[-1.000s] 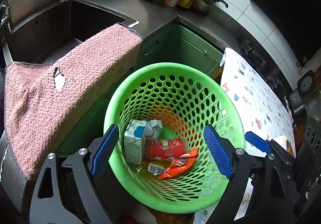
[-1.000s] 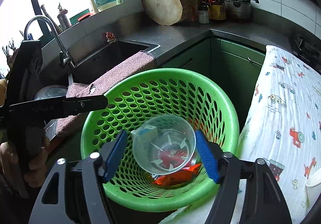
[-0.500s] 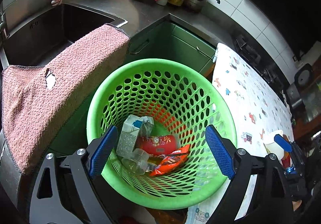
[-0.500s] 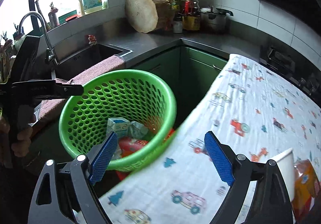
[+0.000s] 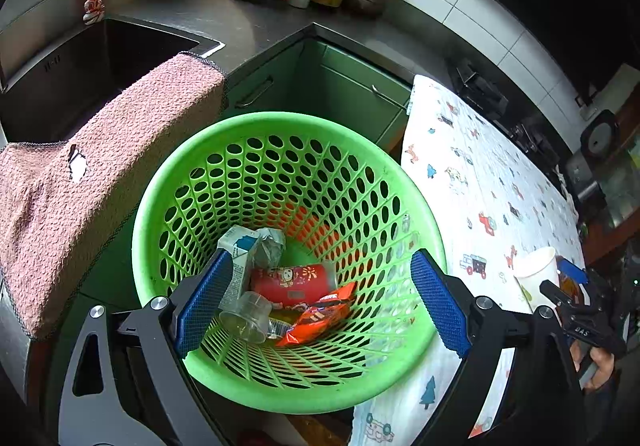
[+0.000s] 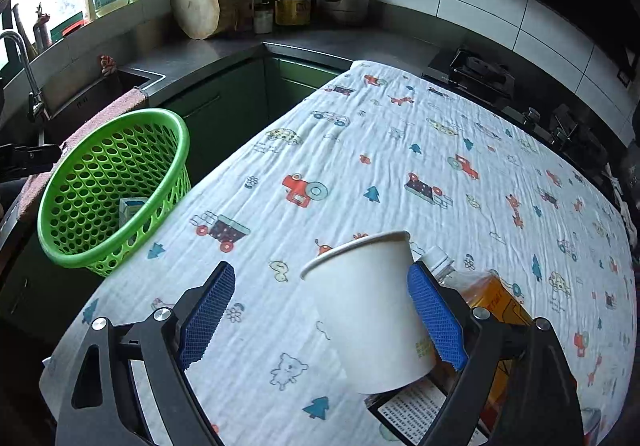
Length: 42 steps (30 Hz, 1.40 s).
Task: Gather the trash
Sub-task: 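Grasp the white paper cup on the table with the right tool, then grasp the white cup lid with the left tool while the right tool lifts the paper cup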
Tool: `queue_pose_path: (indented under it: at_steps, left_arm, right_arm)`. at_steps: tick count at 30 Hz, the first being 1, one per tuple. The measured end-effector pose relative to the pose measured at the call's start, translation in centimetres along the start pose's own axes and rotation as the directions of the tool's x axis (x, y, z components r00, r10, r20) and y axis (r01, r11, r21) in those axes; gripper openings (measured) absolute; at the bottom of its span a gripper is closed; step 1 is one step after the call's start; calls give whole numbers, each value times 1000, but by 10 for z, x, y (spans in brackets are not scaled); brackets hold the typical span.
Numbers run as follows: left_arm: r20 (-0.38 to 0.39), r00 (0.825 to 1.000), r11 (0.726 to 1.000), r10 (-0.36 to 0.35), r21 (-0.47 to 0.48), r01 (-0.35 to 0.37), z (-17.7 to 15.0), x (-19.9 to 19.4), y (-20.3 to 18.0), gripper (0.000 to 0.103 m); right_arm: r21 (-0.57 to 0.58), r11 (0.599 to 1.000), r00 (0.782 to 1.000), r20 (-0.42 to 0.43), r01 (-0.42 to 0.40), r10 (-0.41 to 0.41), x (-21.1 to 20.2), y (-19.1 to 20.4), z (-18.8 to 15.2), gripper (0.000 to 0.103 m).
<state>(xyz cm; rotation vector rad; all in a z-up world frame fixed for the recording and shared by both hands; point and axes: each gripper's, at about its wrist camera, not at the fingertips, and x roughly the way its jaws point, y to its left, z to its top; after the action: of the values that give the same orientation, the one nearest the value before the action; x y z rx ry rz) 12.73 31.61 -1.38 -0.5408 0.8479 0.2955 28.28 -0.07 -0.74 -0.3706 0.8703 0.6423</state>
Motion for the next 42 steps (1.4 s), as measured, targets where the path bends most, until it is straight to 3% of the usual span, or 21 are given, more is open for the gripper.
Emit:
queue_pose_path:
  at_steps: [10, 16, 23, 32, 35, 42]
  left_arm:
    - [-5, 1000, 1000, 0, 22, 0, -1, 4, -13, 90]
    - [-16, 1000, 998, -11, 61, 12, -6, 7, -30, 90]
    - [-14, 999, 984, -41, 172, 42, -20, 5, -67, 90]
    - [-91, 986, 925, -138, 345, 161, -63, 17, -140, 90]
    - [-136, 977, 900, -164, 385, 205, -81, 25, -166, 90]
    - [-228, 949, 833, -220, 462, 304, -125, 34, -224, 90]
  right_arm:
    - [-94, 993, 995, -62, 70, -76, 21, 0, -7, 82]
    - [-135, 981, 985, -87, 136, -149, 34, 0, -13, 69]
    - [-71, 993, 994, -51, 95, -98, 14, -4, -17, 67]
    - [101, 992, 996, 58, -77, 71, -49, -28, -25, 66]
    - [129, 987, 991, 106, -99, 86, -73, -36, -30, 66]
    - [152, 986, 981, 190, -69, 40, -133, -57, -53, 66]
